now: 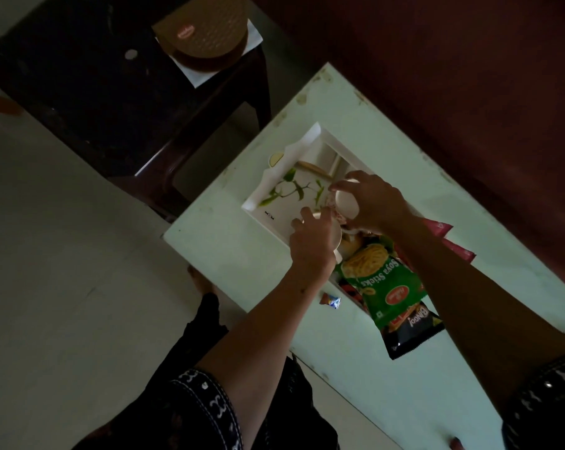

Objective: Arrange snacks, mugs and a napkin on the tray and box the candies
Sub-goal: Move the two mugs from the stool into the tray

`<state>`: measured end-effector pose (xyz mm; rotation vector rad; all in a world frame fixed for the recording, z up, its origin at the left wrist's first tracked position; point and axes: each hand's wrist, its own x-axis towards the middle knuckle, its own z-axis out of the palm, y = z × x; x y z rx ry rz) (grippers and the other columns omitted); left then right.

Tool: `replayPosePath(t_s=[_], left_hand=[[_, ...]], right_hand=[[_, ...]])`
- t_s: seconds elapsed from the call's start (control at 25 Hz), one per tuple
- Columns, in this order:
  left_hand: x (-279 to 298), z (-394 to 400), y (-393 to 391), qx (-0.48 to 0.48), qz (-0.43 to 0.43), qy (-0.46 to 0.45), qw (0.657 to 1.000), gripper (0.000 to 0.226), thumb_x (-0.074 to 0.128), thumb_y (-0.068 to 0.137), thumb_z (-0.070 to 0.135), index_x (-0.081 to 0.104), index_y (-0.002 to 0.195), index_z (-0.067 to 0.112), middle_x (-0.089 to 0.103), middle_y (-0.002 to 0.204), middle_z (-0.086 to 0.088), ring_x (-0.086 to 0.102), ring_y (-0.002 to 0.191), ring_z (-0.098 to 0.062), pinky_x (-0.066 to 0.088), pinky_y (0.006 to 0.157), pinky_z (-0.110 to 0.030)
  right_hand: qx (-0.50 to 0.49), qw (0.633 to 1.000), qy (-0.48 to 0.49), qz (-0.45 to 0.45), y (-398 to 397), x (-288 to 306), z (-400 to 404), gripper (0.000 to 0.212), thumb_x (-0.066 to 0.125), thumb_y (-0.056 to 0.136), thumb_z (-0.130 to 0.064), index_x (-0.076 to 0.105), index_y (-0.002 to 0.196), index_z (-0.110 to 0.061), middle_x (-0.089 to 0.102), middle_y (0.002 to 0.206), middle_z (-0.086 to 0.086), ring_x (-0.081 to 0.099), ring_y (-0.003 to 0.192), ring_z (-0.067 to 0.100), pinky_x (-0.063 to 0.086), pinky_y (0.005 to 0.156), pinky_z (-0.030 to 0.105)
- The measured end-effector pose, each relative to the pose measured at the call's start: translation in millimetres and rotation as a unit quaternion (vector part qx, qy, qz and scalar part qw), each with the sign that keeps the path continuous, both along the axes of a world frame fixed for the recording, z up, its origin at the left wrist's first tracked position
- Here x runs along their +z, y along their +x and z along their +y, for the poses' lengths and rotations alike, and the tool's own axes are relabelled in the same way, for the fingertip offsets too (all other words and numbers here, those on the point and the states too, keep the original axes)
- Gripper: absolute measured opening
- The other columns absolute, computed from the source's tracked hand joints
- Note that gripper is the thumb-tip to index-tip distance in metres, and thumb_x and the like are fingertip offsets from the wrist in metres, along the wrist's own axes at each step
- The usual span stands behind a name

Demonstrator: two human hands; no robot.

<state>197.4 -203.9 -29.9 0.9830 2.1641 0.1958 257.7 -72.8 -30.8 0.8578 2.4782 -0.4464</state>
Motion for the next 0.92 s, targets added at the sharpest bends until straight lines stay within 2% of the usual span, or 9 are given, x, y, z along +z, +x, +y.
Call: replayPosePath(t_s=[0.2,0.36,0.48,0.6,0.72,0.84,0.92], left_hand=[[-8,0,6,0.003,0.020,0.014,1.000,0.062,0.066,0.080,0.013,0.033,0.132,0.017,0.039,0.130,-0.016,0.047,0.112,-0.034,0.052,0.085,-0.042],[-10,-1,6,-0.009,0.012,0.008,1.000,0.081,0.077,0.070,0.018,0.028,0.135,0.019,0.038,0.131,-0.016,0.046,0.114,-0.033,0.051,0.085,-0.041],[-4,-2,1,-0.003,-0.030,0.003,1.000,0.105,0.085,0.059,0.025,0.018,0.139,0.020,0.036,0.132,-0.017,0.043,0.116,-0.034,0.049,0.087,-0.043],[9,-11,-17,0.016,-0.050,0.016,0.999,0.116,0.087,0.056,0.028,0.011,0.143,0.016,0.038,0.133,-0.017,0.045,0.119,-0.032,0.047,0.090,-0.041],[27,-27,-51,0.050,-0.055,0.035,0.997,0.111,0.085,0.059,0.027,0.014,0.143,0.007,0.040,0.139,-0.016,0.043,0.126,-0.030,0.043,0.097,-0.039],[47,-40,-100,0.104,-0.046,0.070,0.991,0.085,0.081,0.064,0.023,0.034,0.131,0.003,0.054,0.125,-0.017,0.053,0.115,-0.031,0.047,0.090,-0.038],[58,-46,-137,0.126,-0.036,0.081,0.988,0.071,0.076,0.069,0.022,0.040,0.127,0.001,0.057,0.122,-0.019,0.055,0.113,-0.032,0.046,0.090,-0.036]], right_hand=[[-0.010,1.000,-0.004,0.020,8,-7,0,0.077,0.081,0.062,-0.034,0.046,0.130,-0.037,0.043,0.141,0.003,0.046,0.123,0.030,0.049,0.091,0.048],[-0.018,0.999,-0.023,0.019,8,-4,0,0.086,0.083,0.061,-0.031,0.041,0.136,-0.036,0.036,0.149,0.005,0.041,0.130,0.032,0.045,0.098,0.049],[-0.043,0.998,-0.034,0.004,8,7,0,0.098,0.086,0.058,-0.031,0.033,0.142,-0.032,0.028,0.154,0.008,0.034,0.135,0.032,0.041,0.100,0.048],[-0.093,0.995,-0.042,0.014,3,27,0,0.097,0.084,0.061,-0.021,0.033,0.142,-0.025,0.028,0.152,0.010,0.035,0.133,0.033,0.041,0.101,0.048],[-0.130,0.990,-0.048,0.042,-9,47,-6,0.086,0.078,0.068,-0.014,0.034,0.142,-0.018,0.033,0.147,0.011,0.038,0.131,0.031,0.040,0.104,0.044],[-0.159,0.981,-0.056,0.093,-33,65,-17,0.075,0.074,0.073,-0.012,0.040,0.140,-0.013,0.042,0.141,0.013,0.043,0.128,0.029,0.035,0.103,0.034],[-0.185,0.975,-0.063,0.109,-58,76,-25,0.068,0.073,0.076,-0.015,0.043,0.137,-0.011,0.047,0.137,0.015,0.046,0.126,0.028,0.033,0.101,0.030]])
